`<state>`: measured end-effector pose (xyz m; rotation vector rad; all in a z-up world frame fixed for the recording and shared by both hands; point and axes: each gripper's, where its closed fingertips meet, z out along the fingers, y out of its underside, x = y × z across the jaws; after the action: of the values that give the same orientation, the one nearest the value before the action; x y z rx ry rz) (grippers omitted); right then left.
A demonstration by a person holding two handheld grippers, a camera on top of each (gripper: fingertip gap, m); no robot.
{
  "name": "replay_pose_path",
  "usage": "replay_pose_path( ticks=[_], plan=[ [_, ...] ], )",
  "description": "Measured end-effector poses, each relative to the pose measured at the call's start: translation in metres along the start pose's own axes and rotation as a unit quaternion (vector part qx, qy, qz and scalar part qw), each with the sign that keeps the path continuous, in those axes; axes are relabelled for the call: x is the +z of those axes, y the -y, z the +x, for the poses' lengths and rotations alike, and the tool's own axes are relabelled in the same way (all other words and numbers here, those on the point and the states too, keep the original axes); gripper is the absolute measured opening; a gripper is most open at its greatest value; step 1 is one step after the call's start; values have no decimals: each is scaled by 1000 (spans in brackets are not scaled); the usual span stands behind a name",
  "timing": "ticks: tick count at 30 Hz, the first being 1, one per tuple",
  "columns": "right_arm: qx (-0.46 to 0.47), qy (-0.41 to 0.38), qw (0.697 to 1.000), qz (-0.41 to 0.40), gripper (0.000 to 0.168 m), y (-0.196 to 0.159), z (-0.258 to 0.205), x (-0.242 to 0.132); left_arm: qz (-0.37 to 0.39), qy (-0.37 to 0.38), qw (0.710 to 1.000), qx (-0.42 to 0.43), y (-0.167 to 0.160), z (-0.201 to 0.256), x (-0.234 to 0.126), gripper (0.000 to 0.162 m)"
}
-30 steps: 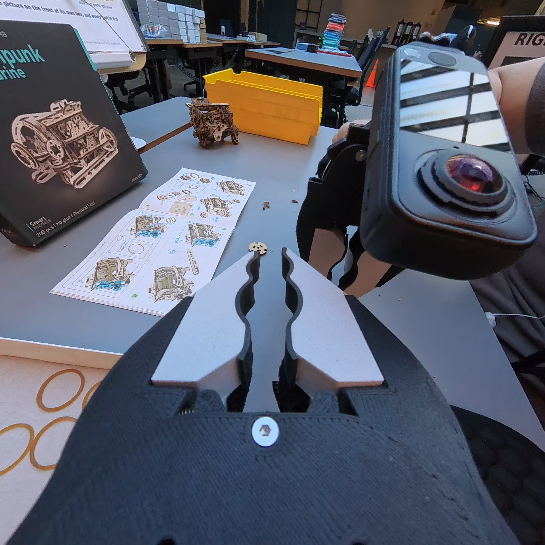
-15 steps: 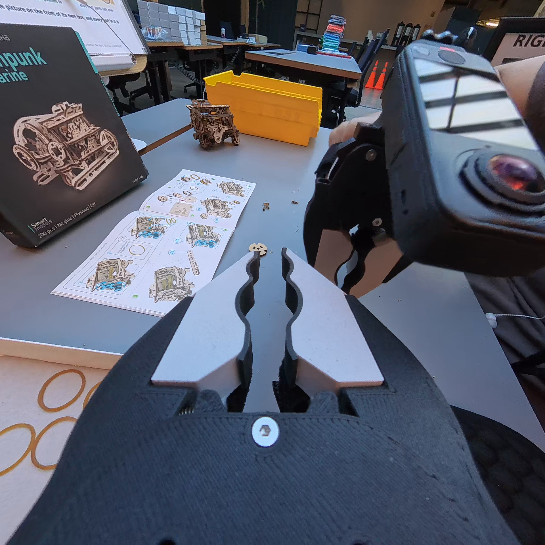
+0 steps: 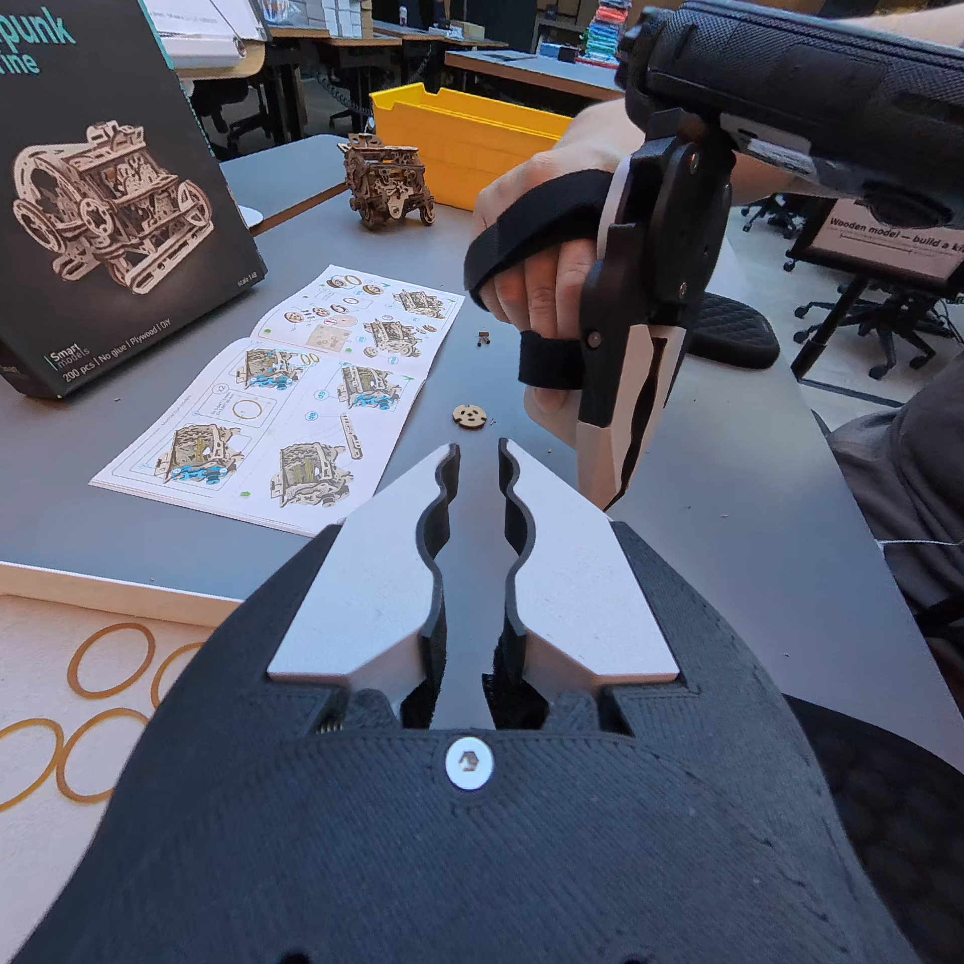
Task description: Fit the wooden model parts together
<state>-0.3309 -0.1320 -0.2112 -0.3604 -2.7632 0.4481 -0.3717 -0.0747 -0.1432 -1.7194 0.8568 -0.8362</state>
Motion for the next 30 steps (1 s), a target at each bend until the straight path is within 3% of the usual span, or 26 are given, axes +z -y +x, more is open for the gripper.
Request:
replay_pose_path(
  ticks=[6, 30],
  plan=[
    [-37, 46, 998, -27, 1, 0, -5, 7, -8, 1, 1000, -6, -5, -3, 1, 13],
    [-109, 68, 987, -98, 1, -6, -6, 13, -7, -5, 1000, -2, -3, 0, 1, 13]
  ],
)
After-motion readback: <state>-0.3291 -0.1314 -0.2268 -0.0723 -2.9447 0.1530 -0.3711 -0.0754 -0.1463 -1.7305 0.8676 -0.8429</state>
